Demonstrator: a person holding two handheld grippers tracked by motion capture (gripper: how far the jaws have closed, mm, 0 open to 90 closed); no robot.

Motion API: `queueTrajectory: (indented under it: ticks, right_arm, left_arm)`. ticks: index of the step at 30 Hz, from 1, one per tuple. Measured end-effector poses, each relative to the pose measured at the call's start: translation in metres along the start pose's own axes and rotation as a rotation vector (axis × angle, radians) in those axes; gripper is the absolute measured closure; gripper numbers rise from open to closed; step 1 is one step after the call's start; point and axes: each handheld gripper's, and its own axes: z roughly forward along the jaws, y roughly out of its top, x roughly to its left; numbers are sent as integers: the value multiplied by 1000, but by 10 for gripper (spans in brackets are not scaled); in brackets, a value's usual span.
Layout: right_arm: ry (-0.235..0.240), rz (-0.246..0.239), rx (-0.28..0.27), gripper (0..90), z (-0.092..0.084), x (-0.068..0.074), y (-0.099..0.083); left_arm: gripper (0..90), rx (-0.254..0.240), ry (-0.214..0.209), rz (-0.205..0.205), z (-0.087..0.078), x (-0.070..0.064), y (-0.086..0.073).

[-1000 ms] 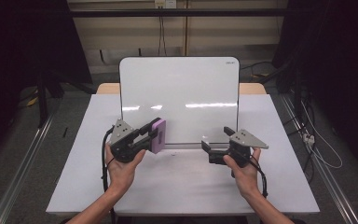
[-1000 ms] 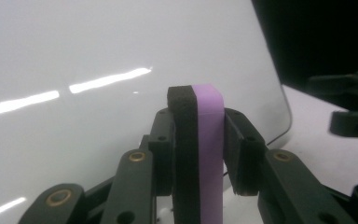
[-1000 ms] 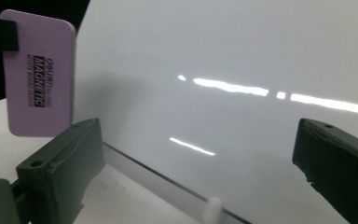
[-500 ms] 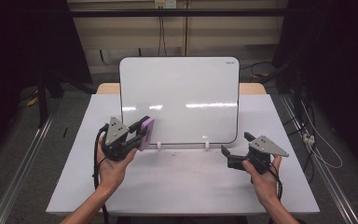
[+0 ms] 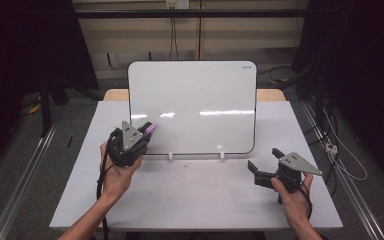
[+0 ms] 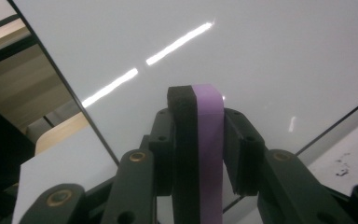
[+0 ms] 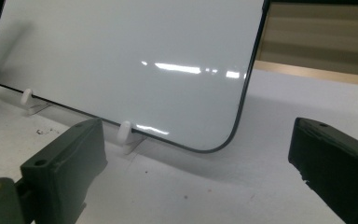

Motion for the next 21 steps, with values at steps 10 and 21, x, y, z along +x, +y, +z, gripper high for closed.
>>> queueTrajectory:
  ticks: [10, 21]
  right_arm:
    - [3, -21, 11, 36, 3, 2, -2]
    - [9, -22, 12, 38, 4, 2, -2]
  left_arm:
    - [673, 105, 9, 46, 19, -1, 3]
    - [664, 147, 40, 94, 34, -14, 9]
